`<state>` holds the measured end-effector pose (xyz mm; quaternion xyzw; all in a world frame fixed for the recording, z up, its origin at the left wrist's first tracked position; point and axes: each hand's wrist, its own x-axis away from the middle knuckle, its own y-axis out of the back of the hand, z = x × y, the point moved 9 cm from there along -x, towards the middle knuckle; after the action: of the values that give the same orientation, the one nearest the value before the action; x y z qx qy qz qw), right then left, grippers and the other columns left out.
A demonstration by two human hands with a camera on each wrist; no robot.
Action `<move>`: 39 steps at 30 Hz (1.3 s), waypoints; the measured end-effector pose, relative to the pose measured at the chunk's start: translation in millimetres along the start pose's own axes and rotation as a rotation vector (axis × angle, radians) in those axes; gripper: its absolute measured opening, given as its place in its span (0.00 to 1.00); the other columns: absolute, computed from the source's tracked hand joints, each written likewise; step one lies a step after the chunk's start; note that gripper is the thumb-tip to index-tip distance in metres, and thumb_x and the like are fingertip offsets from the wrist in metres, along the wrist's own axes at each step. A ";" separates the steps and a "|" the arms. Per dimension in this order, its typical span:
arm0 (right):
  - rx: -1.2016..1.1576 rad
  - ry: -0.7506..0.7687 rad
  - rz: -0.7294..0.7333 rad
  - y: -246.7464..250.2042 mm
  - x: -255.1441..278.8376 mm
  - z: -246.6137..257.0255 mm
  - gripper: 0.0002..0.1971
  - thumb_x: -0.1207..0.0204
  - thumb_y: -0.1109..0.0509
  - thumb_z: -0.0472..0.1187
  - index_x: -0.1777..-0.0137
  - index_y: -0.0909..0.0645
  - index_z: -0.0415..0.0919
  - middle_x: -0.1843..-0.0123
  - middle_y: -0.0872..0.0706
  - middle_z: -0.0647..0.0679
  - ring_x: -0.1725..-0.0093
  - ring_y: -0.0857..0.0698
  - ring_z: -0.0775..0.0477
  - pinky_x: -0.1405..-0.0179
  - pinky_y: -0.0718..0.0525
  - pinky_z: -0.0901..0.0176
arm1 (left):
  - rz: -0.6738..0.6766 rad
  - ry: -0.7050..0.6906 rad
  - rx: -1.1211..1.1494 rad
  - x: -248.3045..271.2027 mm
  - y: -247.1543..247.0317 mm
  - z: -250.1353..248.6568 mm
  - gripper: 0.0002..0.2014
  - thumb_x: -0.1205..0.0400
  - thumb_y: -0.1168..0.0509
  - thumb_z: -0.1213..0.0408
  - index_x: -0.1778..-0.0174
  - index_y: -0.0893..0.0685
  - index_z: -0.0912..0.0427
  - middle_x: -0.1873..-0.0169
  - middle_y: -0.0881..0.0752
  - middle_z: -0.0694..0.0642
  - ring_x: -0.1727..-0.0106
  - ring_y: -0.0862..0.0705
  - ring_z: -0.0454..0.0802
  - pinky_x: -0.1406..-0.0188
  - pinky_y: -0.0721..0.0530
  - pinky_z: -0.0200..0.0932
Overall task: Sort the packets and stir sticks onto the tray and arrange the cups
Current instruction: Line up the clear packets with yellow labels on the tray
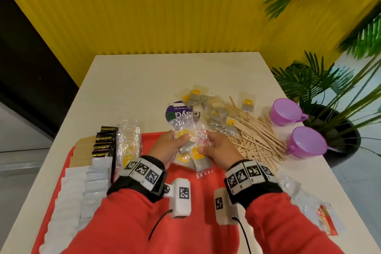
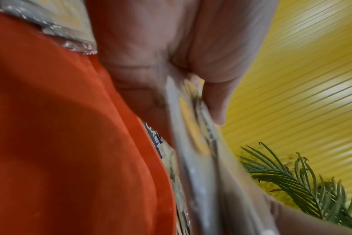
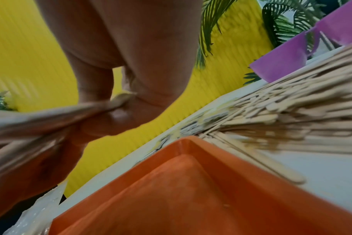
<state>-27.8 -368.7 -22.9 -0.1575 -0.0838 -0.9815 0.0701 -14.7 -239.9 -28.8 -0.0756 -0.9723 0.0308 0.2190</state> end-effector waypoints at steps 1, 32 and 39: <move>0.003 -0.014 -0.007 3.6 2.7 -1.9 0.15 0.29 0.29 0.24 0.46 0.17 0.38 0.53 0.10 0.45 0.54 0.12 0.44 0.50 0.14 0.55 | -0.041 -0.004 -0.032 0.5 5.4 2.8 0.03 0.17 0.38 0.68 0.52 0.19 0.62 0.58 0.13 0.57 0.57 0.13 0.49 0.57 0.15 0.38; -0.254 -0.029 0.084 2.2 10.6 5.8 0.10 0.22 0.36 0.28 0.57 0.17 0.43 0.65 0.12 0.50 0.66 0.14 0.54 0.62 0.13 0.58 | -0.174 -0.188 -0.396 11.4 12.3 -24.1 0.08 0.17 0.37 0.60 0.60 0.21 0.58 0.67 0.22 0.53 0.67 0.26 0.46 0.68 0.30 0.38; 0.048 0.027 0.097 -3.0 6.8 3.5 0.15 0.27 0.33 0.22 0.61 0.19 0.45 0.70 0.14 0.59 0.69 0.17 0.65 0.64 0.20 0.72 | -0.138 -0.195 -0.265 8.2 2.5 -23.0 0.11 0.17 0.38 0.66 0.66 0.22 0.55 0.71 0.22 0.50 0.71 0.26 0.44 0.70 0.27 0.34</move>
<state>-33.6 -365.8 -17.8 -0.1465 -0.0985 -0.9767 0.1223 -11.8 -235.6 -4.9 -0.0336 -0.9874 -0.1054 0.1136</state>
